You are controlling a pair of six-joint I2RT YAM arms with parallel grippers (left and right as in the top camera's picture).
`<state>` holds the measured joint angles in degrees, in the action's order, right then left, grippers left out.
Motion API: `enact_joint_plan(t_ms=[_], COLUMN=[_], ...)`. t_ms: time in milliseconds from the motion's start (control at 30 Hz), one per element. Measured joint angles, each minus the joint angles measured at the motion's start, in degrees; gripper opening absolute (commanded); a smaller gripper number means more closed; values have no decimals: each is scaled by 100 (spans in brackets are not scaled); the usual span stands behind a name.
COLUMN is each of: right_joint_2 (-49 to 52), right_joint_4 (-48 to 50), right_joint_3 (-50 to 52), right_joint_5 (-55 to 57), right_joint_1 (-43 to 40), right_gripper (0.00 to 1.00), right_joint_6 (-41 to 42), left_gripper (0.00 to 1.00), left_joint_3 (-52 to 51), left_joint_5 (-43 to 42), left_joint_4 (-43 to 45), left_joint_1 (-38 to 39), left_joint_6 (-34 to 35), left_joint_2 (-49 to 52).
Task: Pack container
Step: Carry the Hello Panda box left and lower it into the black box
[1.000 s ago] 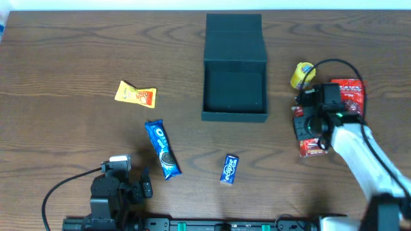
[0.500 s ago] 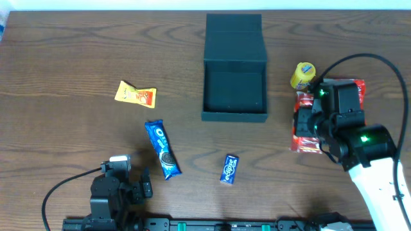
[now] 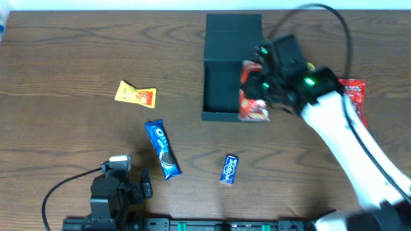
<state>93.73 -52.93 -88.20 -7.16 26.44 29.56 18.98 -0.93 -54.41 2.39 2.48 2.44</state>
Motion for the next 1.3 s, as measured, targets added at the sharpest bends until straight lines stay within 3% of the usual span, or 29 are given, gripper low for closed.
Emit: enact_joint_plan(t_ms=[267, 433, 667, 1300], right_joint_2=[1821, 2396, 2710, 3305], right_joint_4=[15, 374, 802, 737], right_joint_3=[-1410, -1593, -1600, -1600], right_joint_5=[-81, -79, -83, -76], right_joint_1=[232, 236, 236, 348], right_gripper=[25, 25, 27, 30], right_joint_6=[22, 26, 42, 42], left_gripper=[95, 95, 95, 95], left_joint_3=[0, 0, 0, 0], left_joint_5=[-2, -2, -2, 0], left_joint_4=[2, 2, 2, 2], left_joint_1=[0, 0, 0, 0], left_joint_6=[2, 2, 2, 2], left_joint_2=[0, 0, 0, 0])
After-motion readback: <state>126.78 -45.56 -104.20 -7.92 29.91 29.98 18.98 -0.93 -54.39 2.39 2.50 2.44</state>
